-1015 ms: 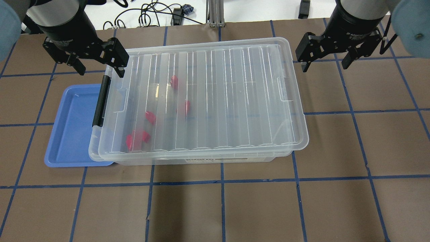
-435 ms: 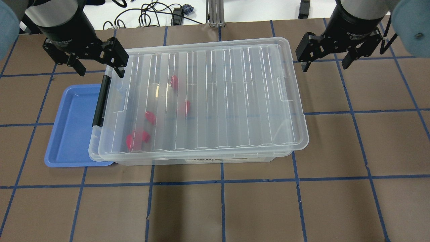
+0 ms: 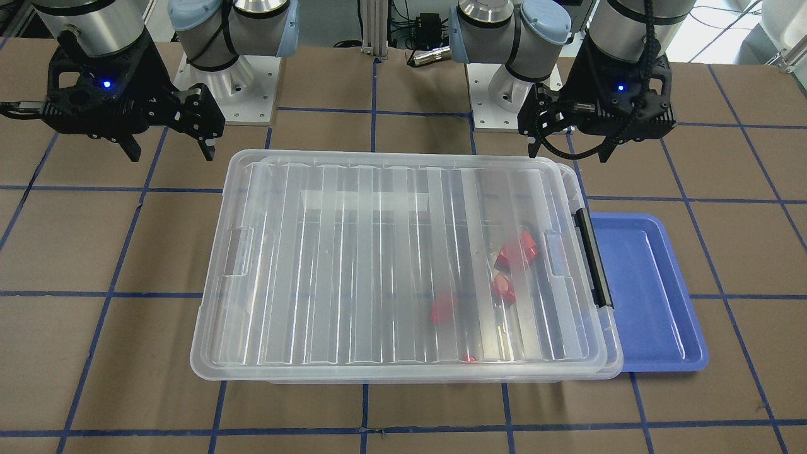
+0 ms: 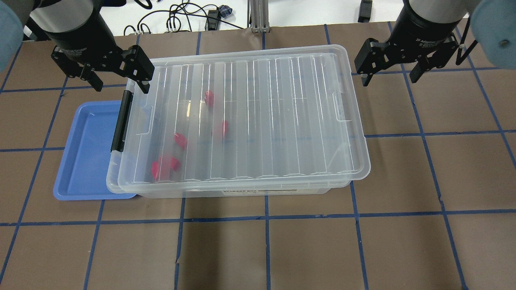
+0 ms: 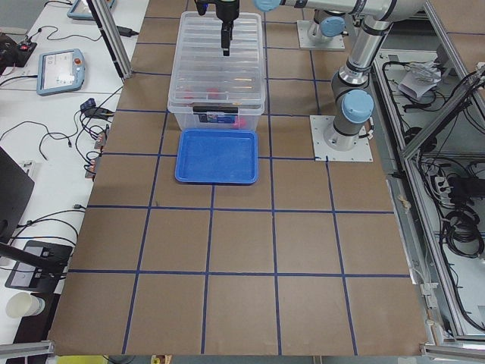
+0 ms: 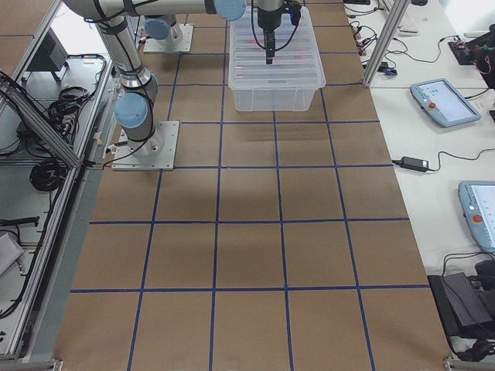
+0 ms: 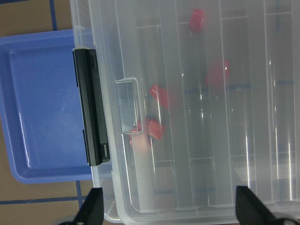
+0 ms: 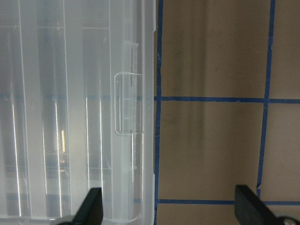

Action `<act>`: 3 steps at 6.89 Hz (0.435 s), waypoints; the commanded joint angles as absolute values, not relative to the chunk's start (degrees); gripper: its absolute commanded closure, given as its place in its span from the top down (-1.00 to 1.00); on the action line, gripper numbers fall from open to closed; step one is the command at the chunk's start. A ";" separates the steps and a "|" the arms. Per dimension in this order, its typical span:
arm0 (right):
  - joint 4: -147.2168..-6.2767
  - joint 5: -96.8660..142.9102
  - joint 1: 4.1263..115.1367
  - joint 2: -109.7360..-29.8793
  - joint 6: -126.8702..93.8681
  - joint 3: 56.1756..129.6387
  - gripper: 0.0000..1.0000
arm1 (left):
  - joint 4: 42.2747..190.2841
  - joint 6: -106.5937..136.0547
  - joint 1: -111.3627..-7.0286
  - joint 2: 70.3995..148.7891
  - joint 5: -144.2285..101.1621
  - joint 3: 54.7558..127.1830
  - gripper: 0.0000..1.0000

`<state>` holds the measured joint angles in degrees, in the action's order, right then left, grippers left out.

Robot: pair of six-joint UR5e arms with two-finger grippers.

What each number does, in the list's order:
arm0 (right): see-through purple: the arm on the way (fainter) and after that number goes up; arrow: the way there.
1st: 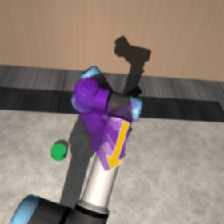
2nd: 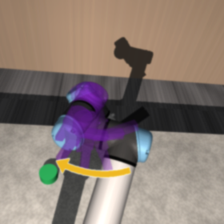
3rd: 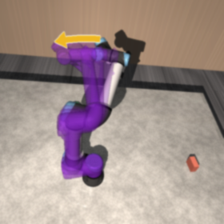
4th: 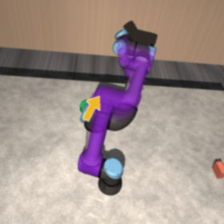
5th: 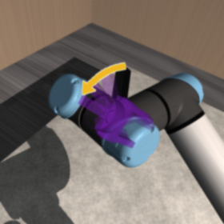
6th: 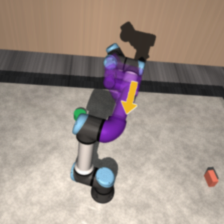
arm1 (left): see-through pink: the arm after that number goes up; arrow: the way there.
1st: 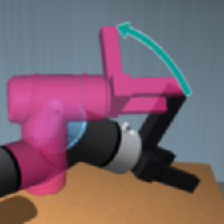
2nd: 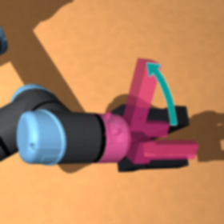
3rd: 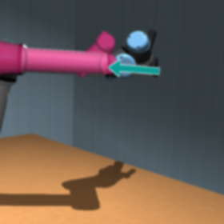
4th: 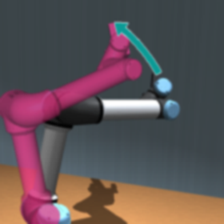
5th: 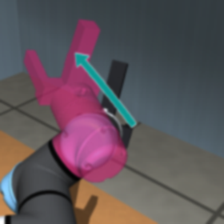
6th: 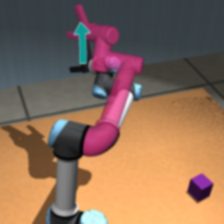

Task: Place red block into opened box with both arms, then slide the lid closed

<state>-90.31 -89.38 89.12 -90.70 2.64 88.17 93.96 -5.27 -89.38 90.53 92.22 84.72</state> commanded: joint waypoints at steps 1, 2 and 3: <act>-90.35 -89.30 89.12 -90.88 2.64 88.15 1.00 | 93.96 -5.27 -89.38 90.44 92.29 84.73 1.00; -90.26 -89.30 89.12 -90.88 2.64 88.15 1.00 | 94.04 -5.27 -89.38 90.53 92.20 84.81 1.00; -90.26 -89.30 89.12 -90.88 2.64 88.15 1.00 | 93.96 -5.27 -89.38 90.53 92.11 84.81 1.00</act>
